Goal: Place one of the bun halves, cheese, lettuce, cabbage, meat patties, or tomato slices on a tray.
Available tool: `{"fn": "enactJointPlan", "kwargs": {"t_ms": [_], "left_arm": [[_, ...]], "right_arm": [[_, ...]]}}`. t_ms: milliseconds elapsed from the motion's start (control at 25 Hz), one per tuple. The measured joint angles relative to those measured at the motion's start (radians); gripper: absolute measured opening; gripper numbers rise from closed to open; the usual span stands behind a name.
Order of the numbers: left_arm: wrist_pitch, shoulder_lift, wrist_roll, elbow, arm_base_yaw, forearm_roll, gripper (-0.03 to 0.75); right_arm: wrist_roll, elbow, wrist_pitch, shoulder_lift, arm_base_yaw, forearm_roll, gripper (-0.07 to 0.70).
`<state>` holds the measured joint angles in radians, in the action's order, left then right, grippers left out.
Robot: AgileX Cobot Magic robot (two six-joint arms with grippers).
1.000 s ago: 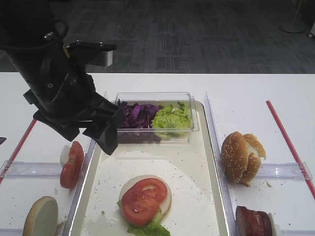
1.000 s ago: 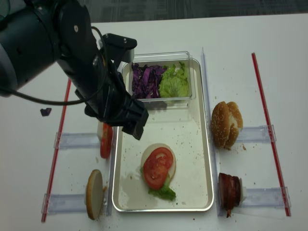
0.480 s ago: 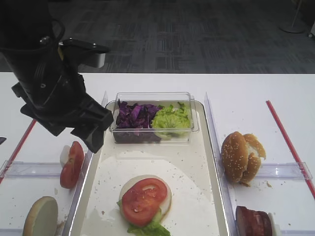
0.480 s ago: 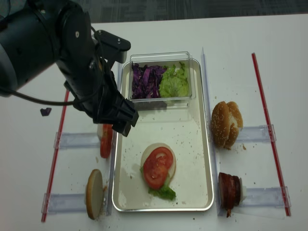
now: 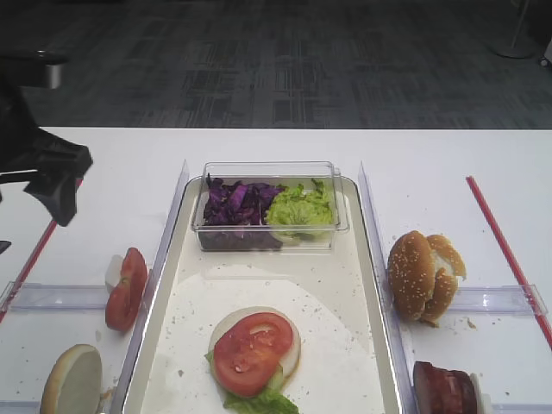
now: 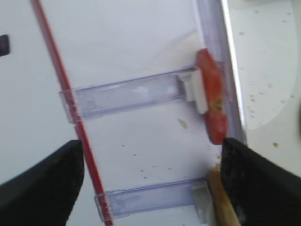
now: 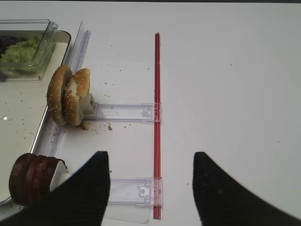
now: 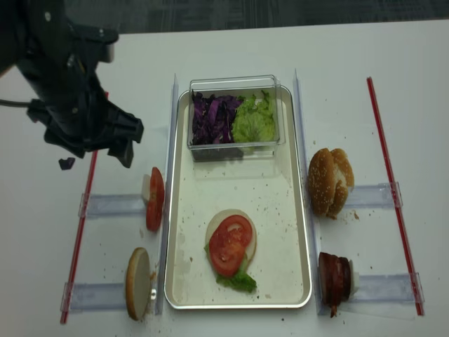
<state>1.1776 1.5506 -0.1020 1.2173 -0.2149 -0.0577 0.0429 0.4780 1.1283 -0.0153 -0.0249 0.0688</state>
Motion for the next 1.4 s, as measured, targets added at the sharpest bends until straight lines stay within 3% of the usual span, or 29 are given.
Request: {"fn": "enactJointPlan", "kwargs": {"t_ms": [240,400,760,1400], "left_arm": [[0.006,-0.005,0.011,0.000,0.177,-0.059,0.545],[0.010,-0.007,0.032,0.000,0.232,-0.068,0.545],[0.040,-0.067,0.026,-0.032,0.235,-0.064,0.545],[0.048,-0.504,-0.002,-0.422,0.237,-0.042,0.545]], "right_arm": [[0.000,0.000,0.000,0.000,0.000,0.000,0.427],[0.000,0.000,0.000,0.000,0.000,0.000,0.427],[0.000,0.000,0.000,0.000,0.000,0.000,0.427],[0.000,0.000,0.000,0.000,0.000,0.000,0.427]]}}
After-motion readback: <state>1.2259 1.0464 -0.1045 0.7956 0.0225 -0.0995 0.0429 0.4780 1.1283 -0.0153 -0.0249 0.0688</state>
